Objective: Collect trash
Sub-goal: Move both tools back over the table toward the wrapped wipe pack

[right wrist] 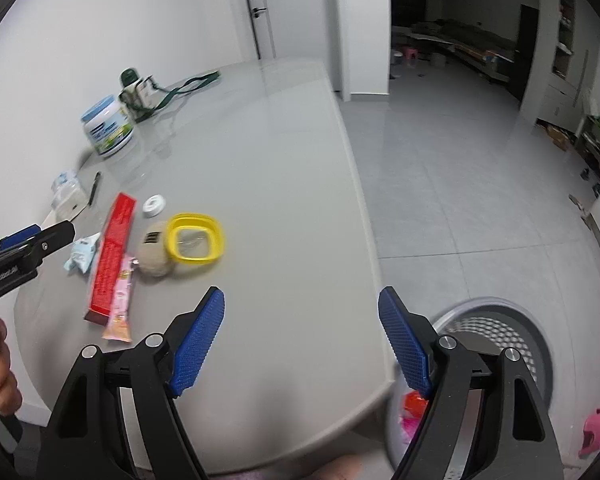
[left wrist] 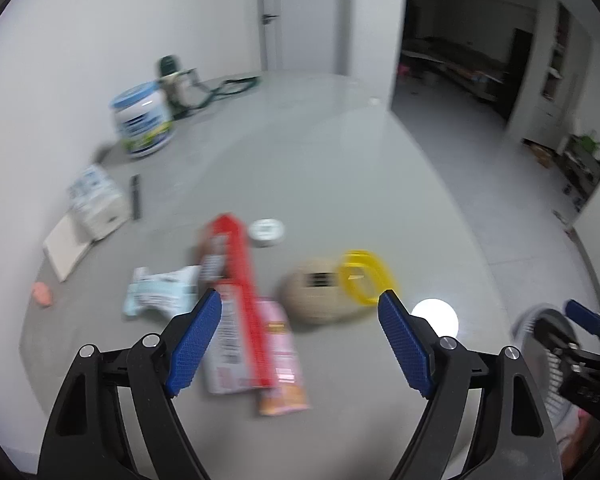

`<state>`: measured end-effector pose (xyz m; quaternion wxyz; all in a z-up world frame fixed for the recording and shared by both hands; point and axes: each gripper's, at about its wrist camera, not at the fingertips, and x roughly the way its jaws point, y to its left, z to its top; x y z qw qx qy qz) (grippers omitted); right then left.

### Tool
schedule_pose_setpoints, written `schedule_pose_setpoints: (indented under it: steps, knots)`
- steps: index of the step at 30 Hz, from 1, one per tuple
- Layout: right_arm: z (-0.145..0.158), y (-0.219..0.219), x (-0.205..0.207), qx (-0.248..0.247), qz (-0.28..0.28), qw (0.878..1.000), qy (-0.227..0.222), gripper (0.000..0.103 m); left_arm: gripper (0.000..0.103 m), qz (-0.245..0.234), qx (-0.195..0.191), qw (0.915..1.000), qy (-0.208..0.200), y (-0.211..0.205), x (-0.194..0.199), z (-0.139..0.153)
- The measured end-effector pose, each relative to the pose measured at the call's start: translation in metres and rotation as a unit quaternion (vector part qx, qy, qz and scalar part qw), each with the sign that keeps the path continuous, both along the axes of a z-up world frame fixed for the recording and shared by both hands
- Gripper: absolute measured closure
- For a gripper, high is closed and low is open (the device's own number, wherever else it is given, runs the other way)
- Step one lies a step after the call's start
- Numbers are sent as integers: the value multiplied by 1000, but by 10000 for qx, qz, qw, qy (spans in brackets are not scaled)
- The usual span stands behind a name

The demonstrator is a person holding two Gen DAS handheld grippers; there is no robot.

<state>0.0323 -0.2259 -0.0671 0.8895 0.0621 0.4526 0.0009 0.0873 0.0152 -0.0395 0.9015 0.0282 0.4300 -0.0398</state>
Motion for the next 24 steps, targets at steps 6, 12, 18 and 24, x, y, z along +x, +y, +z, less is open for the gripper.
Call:
schedule_pose_setpoints:
  steps: [6,12,18,24]
  knots:
    - [-3,48,16,-95,138,9998,121,27,24,608,204,9978,173,77,20,-26]
    - [-14,72,25,-128,-38,9993,360,27,24,1038,167,9935,445,138,43,-59]
    - [-24,94,26,-196,-209,9981,549,27,24,937,110,9944,487,155,62,-74]
    - [-24,106,25,-255,-351,9971,620,27,24,664,109,9960,595,149,67,-90]
